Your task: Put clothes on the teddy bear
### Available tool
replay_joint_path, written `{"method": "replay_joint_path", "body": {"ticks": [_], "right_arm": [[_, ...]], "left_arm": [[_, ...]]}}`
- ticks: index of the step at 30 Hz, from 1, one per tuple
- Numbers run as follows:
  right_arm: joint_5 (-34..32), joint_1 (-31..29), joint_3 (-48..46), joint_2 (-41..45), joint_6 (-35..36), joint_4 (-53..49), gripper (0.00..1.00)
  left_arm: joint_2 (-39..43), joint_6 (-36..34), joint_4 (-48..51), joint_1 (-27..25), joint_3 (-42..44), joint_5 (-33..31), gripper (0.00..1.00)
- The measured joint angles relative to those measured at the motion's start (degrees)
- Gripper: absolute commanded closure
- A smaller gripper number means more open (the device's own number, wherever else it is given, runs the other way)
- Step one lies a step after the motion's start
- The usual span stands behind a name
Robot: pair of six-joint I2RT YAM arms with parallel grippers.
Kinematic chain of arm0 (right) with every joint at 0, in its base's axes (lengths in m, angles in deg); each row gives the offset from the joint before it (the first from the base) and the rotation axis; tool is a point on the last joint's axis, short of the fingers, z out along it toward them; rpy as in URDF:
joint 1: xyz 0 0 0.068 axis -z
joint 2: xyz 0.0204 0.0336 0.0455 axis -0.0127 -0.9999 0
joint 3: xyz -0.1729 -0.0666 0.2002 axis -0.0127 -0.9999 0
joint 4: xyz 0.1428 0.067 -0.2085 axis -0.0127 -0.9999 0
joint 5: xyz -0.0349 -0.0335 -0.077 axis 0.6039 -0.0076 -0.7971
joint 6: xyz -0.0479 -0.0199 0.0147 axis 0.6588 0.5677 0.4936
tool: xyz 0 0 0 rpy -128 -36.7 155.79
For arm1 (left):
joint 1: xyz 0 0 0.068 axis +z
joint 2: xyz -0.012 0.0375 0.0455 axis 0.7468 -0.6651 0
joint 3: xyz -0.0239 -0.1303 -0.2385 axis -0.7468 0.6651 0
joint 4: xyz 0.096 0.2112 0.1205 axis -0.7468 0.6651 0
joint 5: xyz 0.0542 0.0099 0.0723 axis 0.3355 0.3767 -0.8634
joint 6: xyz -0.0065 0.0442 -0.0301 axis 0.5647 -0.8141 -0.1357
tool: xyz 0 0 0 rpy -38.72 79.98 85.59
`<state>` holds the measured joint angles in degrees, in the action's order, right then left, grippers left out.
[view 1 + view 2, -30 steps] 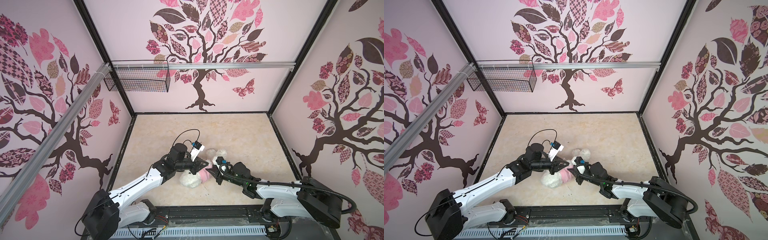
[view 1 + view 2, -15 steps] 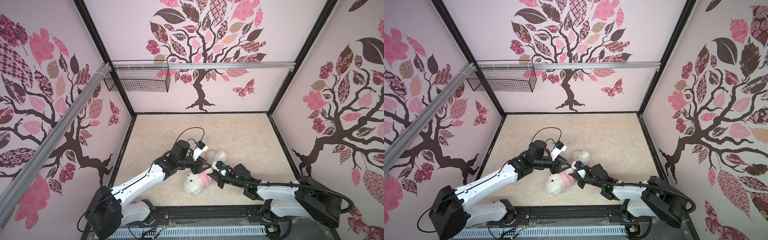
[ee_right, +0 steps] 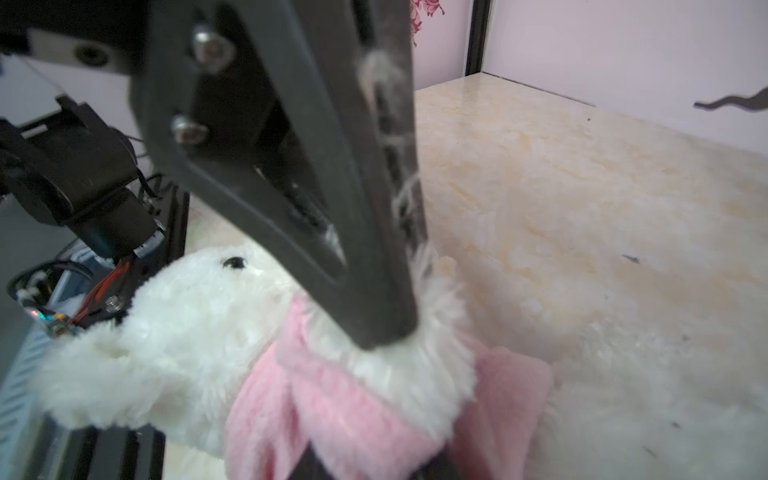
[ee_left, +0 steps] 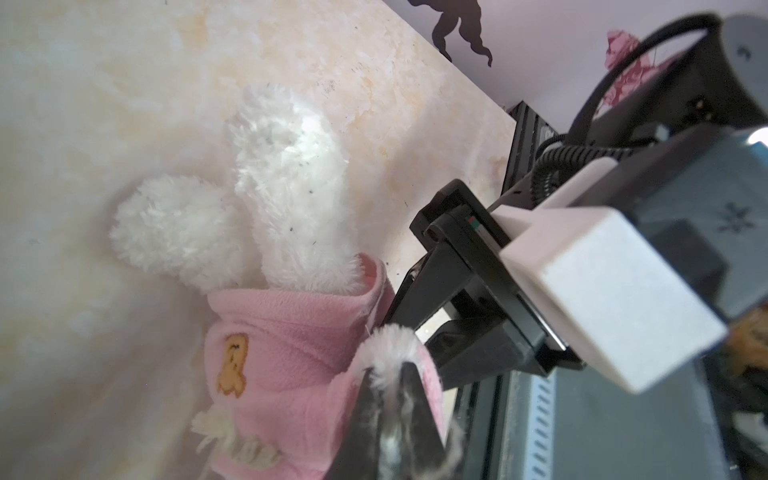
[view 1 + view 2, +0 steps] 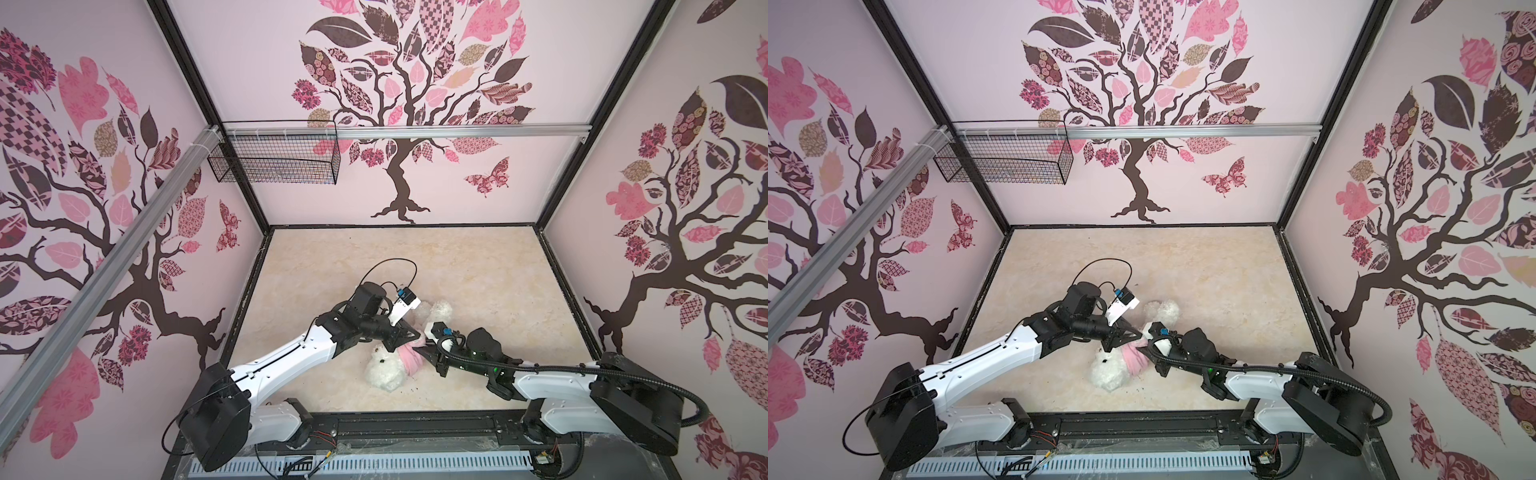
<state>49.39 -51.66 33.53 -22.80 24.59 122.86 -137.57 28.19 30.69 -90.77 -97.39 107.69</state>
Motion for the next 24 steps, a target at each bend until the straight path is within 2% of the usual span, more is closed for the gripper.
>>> {"method": "replay_joint_path", "body": {"ticks": [1,4,6,10,15,24], "right_arm": [[-0.6,0.0,0.0,0.4,0.2,-0.6,0.47],[-1.9,-0.2,0.1,2.8,0.6,-2.3,0.36],[-2.8,-0.5,0.3,4.4,0.5,-3.0,0.32],[-5.4,-2.3,1.7,5.4,0.3,-3.9,0.31],[-9.9,-3.0,3.7,5.1,0.9,-3.5,0.4],[-14.1,-3.7,2.9,3.7,1.1,-0.2,0.7]], "left_arm": [[0.0,0.3,0.0,0.0,0.0,-0.1,1.0],[0.1,2.5,-0.6,0.0,0.0,-0.1,1.0],[0.2,4.3,-1.8,0.0,0.0,-0.1,1.0],[1.3,8.2,-4.4,-0.8,0.1,-0.5,1.0],[1.9,11.6,-7.3,-2.4,0.4,-0.5,1.0],[1.9,12.9,-8.2,-2.9,0.4,-1.2,1.0]]}}
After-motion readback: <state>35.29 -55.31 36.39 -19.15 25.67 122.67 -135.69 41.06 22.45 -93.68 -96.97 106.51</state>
